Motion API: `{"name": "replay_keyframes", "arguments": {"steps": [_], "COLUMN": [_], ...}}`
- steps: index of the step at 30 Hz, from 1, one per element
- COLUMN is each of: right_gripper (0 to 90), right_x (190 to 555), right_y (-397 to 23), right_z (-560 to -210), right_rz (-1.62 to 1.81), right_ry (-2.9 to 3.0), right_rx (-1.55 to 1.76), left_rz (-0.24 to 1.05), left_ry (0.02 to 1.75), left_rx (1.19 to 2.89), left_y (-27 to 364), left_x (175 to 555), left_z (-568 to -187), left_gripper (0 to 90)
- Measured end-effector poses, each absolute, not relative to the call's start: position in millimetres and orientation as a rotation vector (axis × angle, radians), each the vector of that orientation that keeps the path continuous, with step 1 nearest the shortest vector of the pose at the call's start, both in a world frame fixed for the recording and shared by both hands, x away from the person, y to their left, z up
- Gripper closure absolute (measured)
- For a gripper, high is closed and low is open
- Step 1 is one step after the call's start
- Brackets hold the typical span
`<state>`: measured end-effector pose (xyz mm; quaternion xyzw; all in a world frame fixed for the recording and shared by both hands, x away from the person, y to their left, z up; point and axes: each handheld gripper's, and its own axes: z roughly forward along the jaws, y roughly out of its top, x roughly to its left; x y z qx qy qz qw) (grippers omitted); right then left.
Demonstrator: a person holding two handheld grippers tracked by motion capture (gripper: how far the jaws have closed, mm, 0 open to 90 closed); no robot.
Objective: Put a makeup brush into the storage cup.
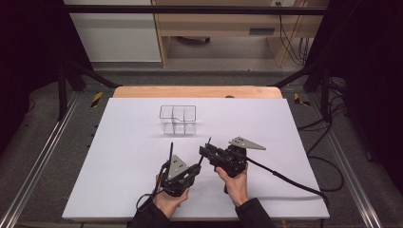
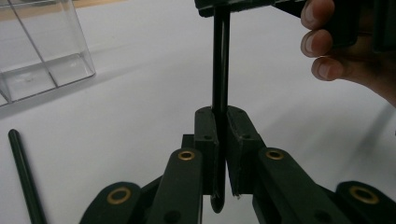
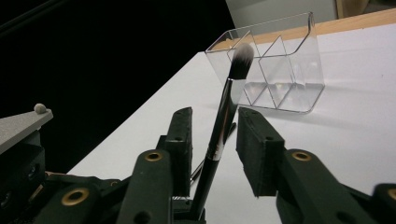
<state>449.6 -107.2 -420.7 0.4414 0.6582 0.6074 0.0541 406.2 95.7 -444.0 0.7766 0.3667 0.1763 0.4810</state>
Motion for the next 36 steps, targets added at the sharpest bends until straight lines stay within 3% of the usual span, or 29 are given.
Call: {"name": "replay_keyframes", "arguments": {"steps": [11,21,29,36], "right_gripper": [79.8,83.8,84.0,84.0], "right_x": [449.0,449.3,448.2,447.4], "right_y": [-106.8,-109.2,-110.7,-111.2], "right_z": [-421.2,-422.8,-421.1,-420.1], "right_rz": [1.859,1.916,1.923,1.936], "right_ry": [1.991,2.013,2.031,2.035], "right_rx": [1.351,1.354,1.309,1.278], "left_rz": [0.428,0.436,0.443,0.461], "left_ry": [0.893,0.884,0.872,0.833], "left_rx": [1.893,1.909,1.901,1.944], "left_y": [93.9,93.2,94.6,92.1], "left_x": [404.8,405.6,407.2,412.1], "left_z": [-444.9,-446.3,-438.9,-431.2], "left_gripper": [83.2,82.3,56.3,41.3]}}
